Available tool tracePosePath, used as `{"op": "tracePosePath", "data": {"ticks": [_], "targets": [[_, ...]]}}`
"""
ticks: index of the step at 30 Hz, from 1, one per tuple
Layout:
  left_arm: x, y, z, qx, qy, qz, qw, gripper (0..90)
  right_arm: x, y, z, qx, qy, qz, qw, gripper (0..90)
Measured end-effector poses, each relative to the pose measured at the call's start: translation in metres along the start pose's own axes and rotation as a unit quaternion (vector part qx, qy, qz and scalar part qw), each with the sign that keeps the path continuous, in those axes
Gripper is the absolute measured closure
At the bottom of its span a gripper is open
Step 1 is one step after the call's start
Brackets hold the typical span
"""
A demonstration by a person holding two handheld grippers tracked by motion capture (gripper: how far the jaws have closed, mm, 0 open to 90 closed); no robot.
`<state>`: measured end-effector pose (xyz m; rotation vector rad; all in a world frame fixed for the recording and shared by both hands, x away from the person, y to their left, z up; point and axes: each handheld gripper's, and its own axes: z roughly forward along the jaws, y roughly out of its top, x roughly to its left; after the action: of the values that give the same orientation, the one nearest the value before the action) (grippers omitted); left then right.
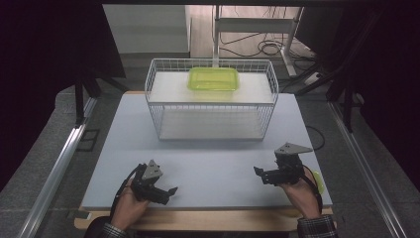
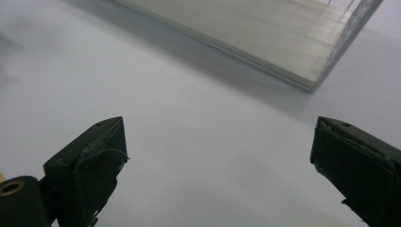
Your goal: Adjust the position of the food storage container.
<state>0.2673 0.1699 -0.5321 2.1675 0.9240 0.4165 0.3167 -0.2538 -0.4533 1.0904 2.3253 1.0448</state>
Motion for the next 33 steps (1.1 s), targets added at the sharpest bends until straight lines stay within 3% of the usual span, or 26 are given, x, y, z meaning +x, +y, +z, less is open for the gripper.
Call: {"op": "tracePosePath", "data": {"ticks": [3, 8, 10, 13, 15, 17, 20, 24, 30, 33], "targets": [[0.0, 0.0, 0.0, 0.0, 0.0, 0.0, 1.0, 0.2, -0.002, -0.006, -0.002, 0.017, -0.004, 0.001, 0.9998, 1.7], [0.0, 0.0, 0.0, 0.002, 0.001, 0.003, 1.0, 0.2, -0.008, -0.017, -0.014, 0.023, 0.001, 0.042, 0.9989, 5.6], [0.0, 0.0, 0.0, 0.003, 0.002, 0.004, 1.0, 0.2, -0.009, -0.021, -0.02, 0.026, -0.008, 0.049, 0.9984, 14.5], [0.0, 0.0, 0.001, 0.003, 0.004, 0.005, 1.0, 0.3, -0.01, -0.027, -0.033, 0.03, -0.018, 0.043, 0.9985, 44.7], [0.0, 0.0, 0.001, 0.004, 0.006, 0.005, 1.0, 0.2, -0.009, -0.032, -0.043, 0.033, -0.024, 0.021, 0.9989, 60.6], [0.0, 0.0, 0.001, 0.004, 0.006, 0.006, 1.0, 0.3, -0.01, -0.036, -0.052, 0.031, -0.038, 0.014, 0.9987, 70.7], [0.0, 0.0, 0.001, 0.005, 0.006, 0.007, 0.9999, 0.3, -0.015, -0.042, -0.065, 0.028, -0.054, 0.025, 0.9978, 82.0], [-0.001, 0.0, 0.001, 0.005, 0.008, 0.008, 0.9999, 0.3, -0.028, -0.054, -0.081, 0.028, -0.078, 0.053, 0.9951, 88.6], [-0.001, 0.0, 0.001, 0.007, 0.009, 0.008, 0.9999, 0.3, -0.049, -0.071, -0.103, 0.019, -0.12, 0.096, 0.9879, 89.2], [-0.001, 0.0, 0.001, 0.008, 0.01, 0.009, 0.9999, 0.4, -0.057, -0.079, -0.108, 0.021, -0.137, 0.107, 0.9846, 89.3]]}}
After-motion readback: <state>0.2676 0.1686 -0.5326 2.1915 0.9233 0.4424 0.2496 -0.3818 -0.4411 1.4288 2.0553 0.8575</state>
